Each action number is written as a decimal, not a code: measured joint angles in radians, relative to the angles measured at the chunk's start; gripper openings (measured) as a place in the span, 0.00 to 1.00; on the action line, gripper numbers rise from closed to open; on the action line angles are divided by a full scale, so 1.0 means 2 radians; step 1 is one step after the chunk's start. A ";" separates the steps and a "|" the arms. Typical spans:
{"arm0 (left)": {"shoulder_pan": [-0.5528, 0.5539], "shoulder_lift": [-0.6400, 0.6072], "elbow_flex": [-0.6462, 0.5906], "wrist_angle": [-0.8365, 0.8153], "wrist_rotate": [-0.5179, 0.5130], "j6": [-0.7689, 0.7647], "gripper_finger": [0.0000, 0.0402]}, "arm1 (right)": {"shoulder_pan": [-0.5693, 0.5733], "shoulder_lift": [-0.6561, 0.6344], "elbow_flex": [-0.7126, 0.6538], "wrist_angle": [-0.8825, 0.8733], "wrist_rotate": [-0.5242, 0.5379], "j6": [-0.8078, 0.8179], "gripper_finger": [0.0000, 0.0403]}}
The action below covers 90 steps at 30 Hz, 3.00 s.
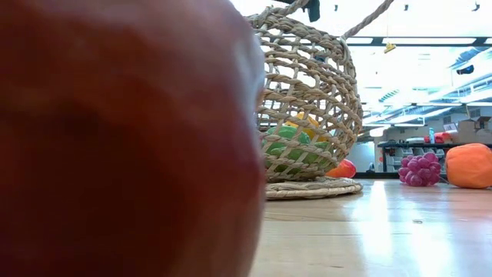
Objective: Build produce basket
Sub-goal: Put the red apple into the basket, then put the mango into the basket
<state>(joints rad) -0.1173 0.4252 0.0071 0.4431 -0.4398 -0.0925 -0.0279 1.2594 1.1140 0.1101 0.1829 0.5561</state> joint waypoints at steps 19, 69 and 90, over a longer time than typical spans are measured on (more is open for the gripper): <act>0.000 0.000 0.000 0.000 0.000 0.000 0.51 | -0.038 0.131 -0.001 -0.065 -0.119 0.001 0.83; 0.000 0.000 0.000 0.000 0.000 0.000 0.52 | -0.101 0.186 0.080 -0.140 -0.218 -0.137 0.97; 0.000 0.000 0.000 0.000 0.000 0.000 0.51 | -0.152 -0.039 0.012 -0.280 0.004 -0.194 0.92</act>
<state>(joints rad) -0.1171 0.4248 0.0072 0.4427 -0.4397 -0.0921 -0.3312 1.1808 1.1377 -0.4500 0.1905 0.1689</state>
